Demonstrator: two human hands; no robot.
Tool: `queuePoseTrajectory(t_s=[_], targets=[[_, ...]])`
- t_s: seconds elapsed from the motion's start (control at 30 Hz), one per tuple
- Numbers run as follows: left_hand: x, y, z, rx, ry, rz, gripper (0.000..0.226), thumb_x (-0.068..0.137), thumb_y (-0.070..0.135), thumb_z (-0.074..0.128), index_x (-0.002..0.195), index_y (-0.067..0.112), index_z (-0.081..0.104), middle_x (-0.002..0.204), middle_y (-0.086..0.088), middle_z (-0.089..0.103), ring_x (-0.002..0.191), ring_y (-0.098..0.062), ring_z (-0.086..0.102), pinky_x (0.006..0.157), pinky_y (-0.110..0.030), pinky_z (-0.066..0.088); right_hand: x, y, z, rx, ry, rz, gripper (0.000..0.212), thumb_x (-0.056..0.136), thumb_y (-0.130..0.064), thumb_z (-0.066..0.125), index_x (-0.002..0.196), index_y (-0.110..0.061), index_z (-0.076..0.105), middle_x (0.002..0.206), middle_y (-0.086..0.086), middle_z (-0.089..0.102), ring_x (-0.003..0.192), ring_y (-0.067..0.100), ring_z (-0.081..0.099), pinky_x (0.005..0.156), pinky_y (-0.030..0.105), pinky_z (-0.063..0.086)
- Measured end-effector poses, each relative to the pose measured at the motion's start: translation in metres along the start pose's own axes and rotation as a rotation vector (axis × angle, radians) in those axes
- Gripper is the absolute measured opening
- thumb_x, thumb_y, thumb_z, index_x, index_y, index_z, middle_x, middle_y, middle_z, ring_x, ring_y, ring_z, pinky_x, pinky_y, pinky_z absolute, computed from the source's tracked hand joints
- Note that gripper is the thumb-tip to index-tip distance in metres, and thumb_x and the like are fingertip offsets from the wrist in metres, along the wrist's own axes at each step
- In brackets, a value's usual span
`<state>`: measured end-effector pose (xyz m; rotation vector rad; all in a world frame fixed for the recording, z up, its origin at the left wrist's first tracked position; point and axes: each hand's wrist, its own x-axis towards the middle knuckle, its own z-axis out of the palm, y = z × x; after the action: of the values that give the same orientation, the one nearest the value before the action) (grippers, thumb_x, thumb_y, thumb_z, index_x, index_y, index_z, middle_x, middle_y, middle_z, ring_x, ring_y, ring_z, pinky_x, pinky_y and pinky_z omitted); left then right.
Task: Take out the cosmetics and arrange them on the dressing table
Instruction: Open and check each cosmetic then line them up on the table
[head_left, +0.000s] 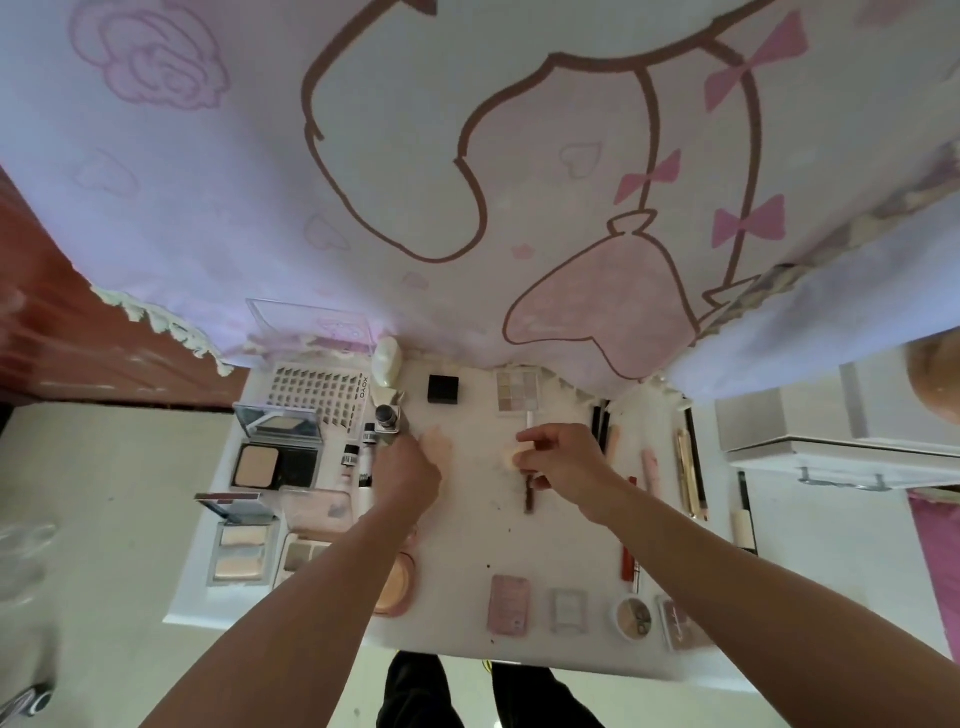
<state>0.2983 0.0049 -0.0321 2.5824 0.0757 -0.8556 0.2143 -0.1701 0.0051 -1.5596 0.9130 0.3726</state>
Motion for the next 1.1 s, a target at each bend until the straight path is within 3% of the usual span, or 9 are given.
queuePoseTrajectory(t_s=[0.1, 0.2, 0.3, 0.47, 0.8, 1.1], targets=[[-0.004, -0.003, -0.006, 0.066, -0.049, 0.029, 0.017, 0.081, 0.003, 0.059, 0.097, 0.0, 0.063, 0.1, -0.014, 0.067, 0.097, -0.029, 0.063, 0.068, -0.028, 0.043, 0.018, -0.007, 0.01, -0.148, 0.044, -0.05, 0.021, 0.08, -0.002, 0.075, 0.096, -0.014, 0.072, 0.098, 0.004, 0.07, 0.076, 0.017, 0.069, 0.075, 0.033, 0.06], [-0.009, -0.008, -0.011, 0.115, -0.028, 0.079, 0.024, 0.085, 0.008, 0.059, 0.109, 0.007, 0.062, 0.111, -0.008, 0.064, 0.103, -0.025, 0.061, 0.073, -0.027, 0.04, 0.031, -0.014, 0.022, -0.332, 0.092, -0.148, 0.019, 0.078, -0.012, 0.078, 0.087, -0.026, 0.068, 0.092, -0.007, 0.068, 0.081, 0.015, 0.067, 0.076, 0.033, 0.057], [-0.012, -0.016, -0.021, 0.175, 0.003, 0.143, 0.024, 0.088, 0.016, 0.057, 0.111, 0.01, 0.062, 0.116, -0.004, 0.061, 0.108, -0.024, 0.058, 0.081, -0.031, 0.043, 0.045, -0.02, 0.04, -0.485, 0.116, -0.225, 0.016, 0.079, -0.021, 0.077, 0.09, -0.025, 0.066, 0.09, -0.008, 0.065, 0.083, 0.013, 0.061, 0.071, 0.029, 0.049], [-0.007, -0.027, -0.03, 0.239, -0.027, 0.236, 0.026, 0.09, 0.017, 0.054, 0.113, 0.011, 0.064, 0.117, -0.006, 0.063, 0.108, -0.025, 0.058, 0.087, -0.034, 0.048, 0.055, -0.011, 0.067, -0.618, 0.174, -0.168, 0.014, 0.083, -0.023, 0.071, 0.093, -0.018, 0.062, 0.092, 0.0, 0.065, 0.086, 0.021, 0.061, 0.072, 0.033, 0.05], [0.004, -0.039, -0.028, 0.292, -0.218, 0.364, 0.036, 0.09, 0.01, 0.048, 0.124, 0.009, 0.057, 0.128, -0.008, 0.055, 0.115, -0.027, 0.055, 0.093, -0.039, 0.047, 0.041, 0.009, 0.093, -0.676, 0.124, -0.097, 0.02, 0.082, -0.035, 0.067, 0.093, -0.018, 0.064, 0.092, 0.001, 0.067, 0.088, 0.022, 0.062, 0.071, 0.032, 0.049], [0.003, -0.039, -0.033, 0.302, -0.227, 0.382, 0.038, 0.09, 0.01, 0.048, 0.127, 0.01, 0.055, 0.13, -0.007, 0.054, 0.117, -0.027, 0.053, 0.09, -0.036, 0.044, 0.038, 0.014, 0.083, -0.681, 0.073, -0.087, 0.03, 0.084, -0.017, 0.066, 0.114, -0.016, 0.066, 0.111, 0.004, 0.066, 0.099, 0.024, 0.063, 0.083, 0.035, 0.055]])
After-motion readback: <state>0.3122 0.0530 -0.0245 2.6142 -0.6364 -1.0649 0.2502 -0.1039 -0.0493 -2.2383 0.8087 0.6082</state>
